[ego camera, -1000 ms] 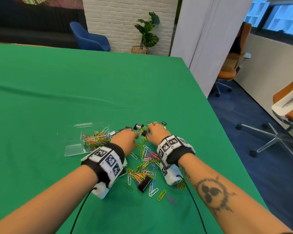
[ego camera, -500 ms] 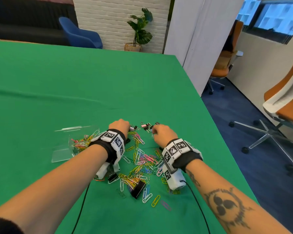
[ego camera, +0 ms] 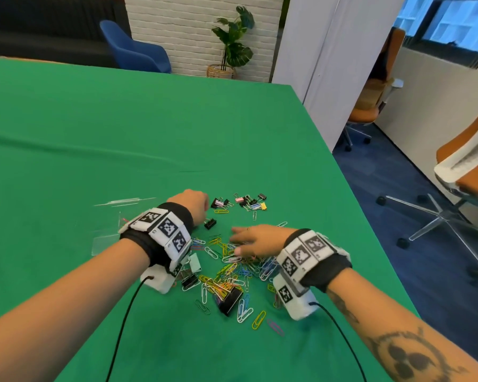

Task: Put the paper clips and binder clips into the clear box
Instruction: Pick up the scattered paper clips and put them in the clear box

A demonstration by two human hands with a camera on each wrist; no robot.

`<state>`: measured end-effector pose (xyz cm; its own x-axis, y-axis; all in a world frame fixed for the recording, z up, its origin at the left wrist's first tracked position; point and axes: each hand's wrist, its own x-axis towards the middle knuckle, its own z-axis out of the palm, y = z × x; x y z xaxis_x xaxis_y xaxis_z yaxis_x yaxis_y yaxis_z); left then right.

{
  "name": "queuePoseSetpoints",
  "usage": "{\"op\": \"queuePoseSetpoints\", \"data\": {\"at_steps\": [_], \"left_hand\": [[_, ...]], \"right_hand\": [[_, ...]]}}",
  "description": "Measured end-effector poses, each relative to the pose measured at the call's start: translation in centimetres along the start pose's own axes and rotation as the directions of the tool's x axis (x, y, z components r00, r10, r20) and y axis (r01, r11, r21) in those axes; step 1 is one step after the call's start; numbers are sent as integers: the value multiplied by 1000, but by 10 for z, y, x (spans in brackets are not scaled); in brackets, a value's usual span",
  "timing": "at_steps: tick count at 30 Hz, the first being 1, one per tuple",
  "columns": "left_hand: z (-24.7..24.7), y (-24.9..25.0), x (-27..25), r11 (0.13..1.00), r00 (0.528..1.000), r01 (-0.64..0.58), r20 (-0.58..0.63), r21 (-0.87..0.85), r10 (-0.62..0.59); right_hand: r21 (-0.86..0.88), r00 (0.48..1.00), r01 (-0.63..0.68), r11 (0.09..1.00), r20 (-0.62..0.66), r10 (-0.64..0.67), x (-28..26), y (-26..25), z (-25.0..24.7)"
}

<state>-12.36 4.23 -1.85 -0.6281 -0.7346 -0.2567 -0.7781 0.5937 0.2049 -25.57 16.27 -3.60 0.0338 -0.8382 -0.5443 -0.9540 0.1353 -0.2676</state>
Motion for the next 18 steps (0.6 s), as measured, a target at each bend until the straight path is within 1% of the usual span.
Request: {"op": "queuePoseSetpoints", "data": {"at_steps": [2,3,4,5,6,7,8,9,10,11,13,15,16,18], "left_hand": [[-5,-4,-12,999,1000,-9,-16,-36,9],[-8,-7,-20,996,998,-23,-53,-83,19],[-12,-11,-28,988,993,-48,-114,-146,31],[-16,-14,-37,977,980,-77,-194,-199,38],[-21,-20,-45,972,961,-101,-272,-211,41],[-25,-27,-52,977,944,-109,-327,-182,45],[-29,-34,-59,988,934,-96,-354,-122,48],[-33,-43,-63,998,940,-56,-337,-36,41],[-35,-54,-66,998,961,12,-278,67,7],[-36,-64,-69,982,979,87,-198,167,-53],[-33,-82,-70,939,982,189,-69,288,-176],[-25,-90,-68,929,975,215,-3,302,-224],[-21,-90,-67,933,974,216,0,288,-226],[-16,-89,-66,941,976,217,-33,259,-216]], "right_hand": [[103,981,-18,995,-191,38,3,2,-3],[120,968,-31,992,-243,60,9,1,-3],[117,965,-38,992,-255,67,15,-2,-3],[91,968,-41,995,-242,62,23,-6,-2],[50,974,-45,998,-218,55,31,-13,-1],[5,979,-57,998,-197,57,38,-19,0],[-39,981,-79,996,-182,71,43,-26,1],[-74,981,-106,992,-171,92,47,-32,2],[-97,981,-130,987,-160,114,47,-38,3],[-104,981,-142,984,-148,126,45,-41,5],[-52,987,-121,991,-114,114,34,-40,10],[61,992,-94,994,-73,99,18,-33,11],[112,991,-92,989,-81,102,11,-27,10],[170,972,-135,976,-171,164,4,-12,3]]}}
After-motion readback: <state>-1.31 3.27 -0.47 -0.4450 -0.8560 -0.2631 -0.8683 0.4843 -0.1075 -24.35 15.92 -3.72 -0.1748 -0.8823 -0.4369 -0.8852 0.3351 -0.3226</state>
